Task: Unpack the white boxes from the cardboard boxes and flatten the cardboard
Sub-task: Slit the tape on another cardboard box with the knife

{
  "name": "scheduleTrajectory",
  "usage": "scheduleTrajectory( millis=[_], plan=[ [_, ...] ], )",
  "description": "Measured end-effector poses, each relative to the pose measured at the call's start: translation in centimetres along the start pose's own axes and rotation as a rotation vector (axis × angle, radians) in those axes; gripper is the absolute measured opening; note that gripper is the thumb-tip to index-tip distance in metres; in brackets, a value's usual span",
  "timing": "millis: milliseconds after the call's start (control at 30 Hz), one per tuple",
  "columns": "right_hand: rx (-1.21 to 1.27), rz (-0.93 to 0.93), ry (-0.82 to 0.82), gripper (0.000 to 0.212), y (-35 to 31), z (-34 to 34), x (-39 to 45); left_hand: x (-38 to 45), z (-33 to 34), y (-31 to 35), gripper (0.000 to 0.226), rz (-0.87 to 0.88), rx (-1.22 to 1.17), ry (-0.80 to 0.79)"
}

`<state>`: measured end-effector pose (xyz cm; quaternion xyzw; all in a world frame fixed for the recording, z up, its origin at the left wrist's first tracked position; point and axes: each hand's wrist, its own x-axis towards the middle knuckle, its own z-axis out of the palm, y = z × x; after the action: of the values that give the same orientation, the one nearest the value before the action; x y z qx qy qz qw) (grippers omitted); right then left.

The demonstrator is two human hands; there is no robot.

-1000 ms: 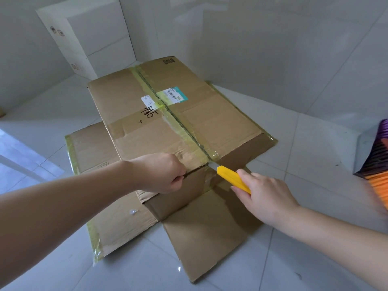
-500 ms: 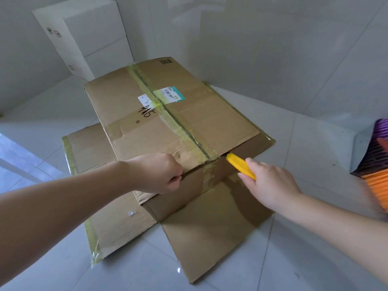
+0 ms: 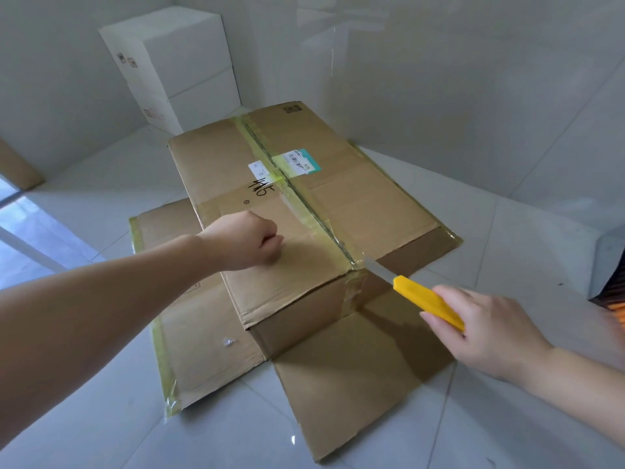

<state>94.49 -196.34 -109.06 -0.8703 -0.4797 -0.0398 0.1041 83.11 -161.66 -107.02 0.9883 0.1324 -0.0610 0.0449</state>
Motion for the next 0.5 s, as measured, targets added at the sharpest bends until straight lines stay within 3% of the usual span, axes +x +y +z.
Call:
scheduleTrajectory(
  millis=[100, 300, 500],
  plan=[
    [0.161, -0.007, -0.006, 0.033, -2.0, 0.3, 2.7, 0.2, 0.1, -1.2, 0.036, -0.116, 0.071, -0.005],
    [0.724, 0.219, -0.157, 0.023, -6.0, 0.6, 10.2, 1.6, -0.2, -5.0, 0.03, -0.297, -0.042, 0.141],
    [0.66, 0.274, -0.232, 0.01, -8.8, 1.1, 17.9, 2.6, 1.3, -9.3, 0.046, -0.471, -0.259, 0.262]
  ],
)
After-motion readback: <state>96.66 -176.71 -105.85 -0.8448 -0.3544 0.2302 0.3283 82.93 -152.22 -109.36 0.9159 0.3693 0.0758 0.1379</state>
